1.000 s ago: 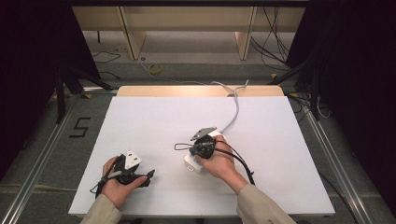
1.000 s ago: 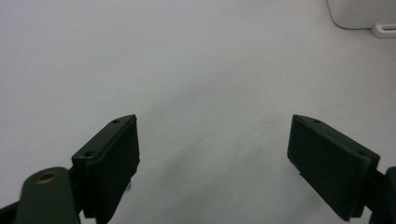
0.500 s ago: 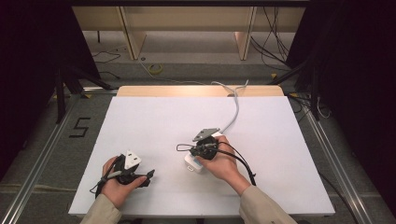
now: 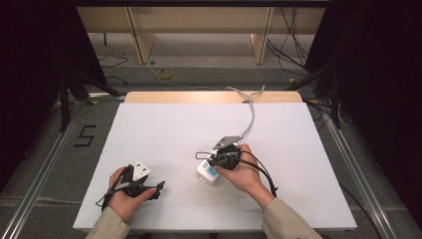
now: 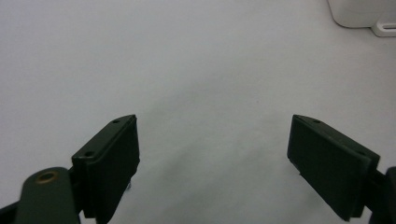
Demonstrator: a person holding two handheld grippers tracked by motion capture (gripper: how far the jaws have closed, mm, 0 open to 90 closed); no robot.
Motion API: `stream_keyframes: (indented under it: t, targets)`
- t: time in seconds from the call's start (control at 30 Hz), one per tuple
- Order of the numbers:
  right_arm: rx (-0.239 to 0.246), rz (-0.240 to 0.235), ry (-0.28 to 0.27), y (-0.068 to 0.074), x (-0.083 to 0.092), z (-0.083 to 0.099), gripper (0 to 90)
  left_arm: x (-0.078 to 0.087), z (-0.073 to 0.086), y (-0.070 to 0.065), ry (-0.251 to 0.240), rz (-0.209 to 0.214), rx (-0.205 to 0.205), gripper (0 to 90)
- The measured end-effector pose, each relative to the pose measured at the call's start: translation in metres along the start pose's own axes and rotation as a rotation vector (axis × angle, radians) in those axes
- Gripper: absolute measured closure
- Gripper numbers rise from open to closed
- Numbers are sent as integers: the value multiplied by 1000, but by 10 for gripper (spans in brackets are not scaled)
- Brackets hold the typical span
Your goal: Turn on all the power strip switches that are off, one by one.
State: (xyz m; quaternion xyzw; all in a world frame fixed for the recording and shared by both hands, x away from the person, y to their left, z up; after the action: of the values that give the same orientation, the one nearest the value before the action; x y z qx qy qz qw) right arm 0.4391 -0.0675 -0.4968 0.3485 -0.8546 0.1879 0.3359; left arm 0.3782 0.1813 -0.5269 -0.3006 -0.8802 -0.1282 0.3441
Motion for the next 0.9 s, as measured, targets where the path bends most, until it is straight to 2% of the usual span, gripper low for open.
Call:
stream_keyframes:
  t: [0.3, 0.67, 0.9]
  targets:
    - [-20, 7, -14, -9, 10, 6, 696, 0, 0, 0, 0, -1, 1, 167]
    - [-60, 39, -46, -26, 29, 22, 604, 0, 1, 0, 5, -1, 3, 166]
    - [-78, 40, -68, -33, 39, 31, 561, 0, 1, 0, 2, -3, 2, 166]
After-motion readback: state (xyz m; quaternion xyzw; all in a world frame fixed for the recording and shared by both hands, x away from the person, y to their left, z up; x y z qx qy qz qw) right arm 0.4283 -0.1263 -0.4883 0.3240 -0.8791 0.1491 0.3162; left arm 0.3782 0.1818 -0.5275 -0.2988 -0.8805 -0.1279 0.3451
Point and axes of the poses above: each handheld gripper's, and its own axes: x roughly backward along the jaws, z roughly out of its underside, y roughly to its left, the point moved 6 cm from there along -x, roughly forward along the jaws, and after that the axes turned 8 degrees about z, right-handed, at the moved point
